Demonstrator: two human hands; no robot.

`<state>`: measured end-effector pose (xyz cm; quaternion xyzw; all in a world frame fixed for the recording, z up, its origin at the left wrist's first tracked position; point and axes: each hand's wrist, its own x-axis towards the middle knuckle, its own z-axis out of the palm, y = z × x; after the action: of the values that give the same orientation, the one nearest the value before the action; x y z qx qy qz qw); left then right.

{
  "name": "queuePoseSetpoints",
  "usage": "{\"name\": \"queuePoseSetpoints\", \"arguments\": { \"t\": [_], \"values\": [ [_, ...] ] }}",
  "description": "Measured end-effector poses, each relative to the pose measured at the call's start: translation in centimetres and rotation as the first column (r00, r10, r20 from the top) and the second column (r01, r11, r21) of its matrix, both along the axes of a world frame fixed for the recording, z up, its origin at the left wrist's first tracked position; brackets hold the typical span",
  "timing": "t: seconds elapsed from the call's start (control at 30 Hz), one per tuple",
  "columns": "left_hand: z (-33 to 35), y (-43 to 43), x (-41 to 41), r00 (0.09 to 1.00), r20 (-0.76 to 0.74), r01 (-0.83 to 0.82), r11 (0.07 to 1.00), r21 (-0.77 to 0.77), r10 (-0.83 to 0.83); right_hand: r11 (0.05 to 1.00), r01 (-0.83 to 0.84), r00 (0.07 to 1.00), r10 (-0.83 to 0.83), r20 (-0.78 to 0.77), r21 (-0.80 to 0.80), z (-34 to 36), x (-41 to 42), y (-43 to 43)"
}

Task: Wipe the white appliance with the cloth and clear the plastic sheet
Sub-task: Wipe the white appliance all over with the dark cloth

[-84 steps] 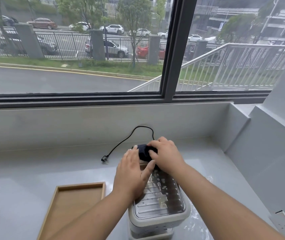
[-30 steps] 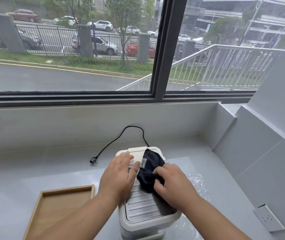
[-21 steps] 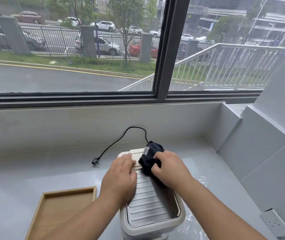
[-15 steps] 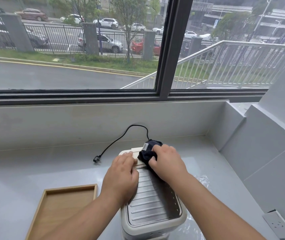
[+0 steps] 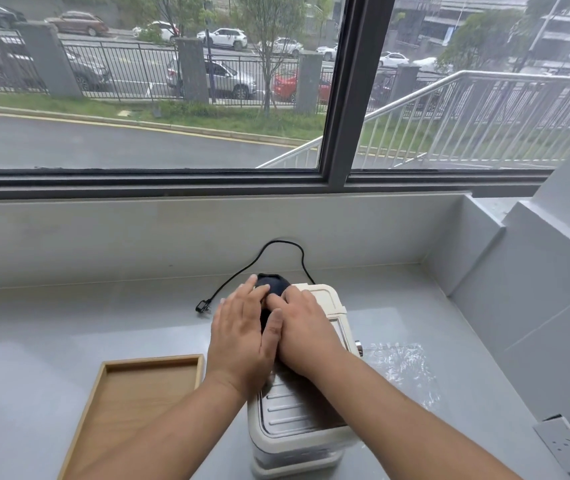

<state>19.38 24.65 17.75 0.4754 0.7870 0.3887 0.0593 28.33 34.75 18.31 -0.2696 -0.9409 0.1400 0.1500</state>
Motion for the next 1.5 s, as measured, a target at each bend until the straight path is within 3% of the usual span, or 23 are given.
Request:
{"name": "queuePoseSetpoints", "arguments": {
  "t": [0.17, 0.43, 0.67, 0.87, 1.1, 1.27, 1.5],
  "values": [
    [-0.5, -0.1, -0.3, 0.985, 0.168, 0.010, 0.993, 0.119, -0.030, 0.990, -0.103, 0.995, 0.104, 0.007, -0.094, 0.4, 2.3, -2.9],
    [1.1, 2.0, -0.1, 0.966, 0.251, 0.060, 0.997, 0.042, -0.069, 0.980, -0.145, 0.987, 0.153, 0.048, -0.136, 0.9, 7.3, -5.8],
    [0.6, 2.6, 1.0, 0.993, 0.083, 0.084, 0.995, -0.062, -0.079, 0.983, -0.139, 0.990, 0.141, 0.011, -0.119, 0.4, 12.9, -6.4],
    [-1.9, 2.0, 1.6, 0.990, -0.110, 0.054, 0.951, -0.304, -0.092, 0.995, -0.028, 0.999, 0.026, -0.028, -0.099, 0.1, 16.2, -5.0],
    [-1.9, 2.1, 1.3, 0.978, -0.185, 0.036, 0.945, -0.324, -0.100, 0.920, 0.178, 0.957, -0.245, -0.158, -0.349, -1.5, 16.7, -3.4],
    [-1.9, 2.2, 1.4, 0.975, -0.205, 0.019, 0.945, -0.326, -0.090, 0.830, 0.289, 0.904, -0.401, -0.150, -0.477, -1.6, 15.4, -0.4],
    [-1.8, 2.2, 1.3, 0.978, -0.196, 0.011, 0.950, -0.313, -0.076, 0.881, 0.333, 0.913, -0.391, -0.121, -0.338, -0.3, 10.3, 3.8]
  ]
}}
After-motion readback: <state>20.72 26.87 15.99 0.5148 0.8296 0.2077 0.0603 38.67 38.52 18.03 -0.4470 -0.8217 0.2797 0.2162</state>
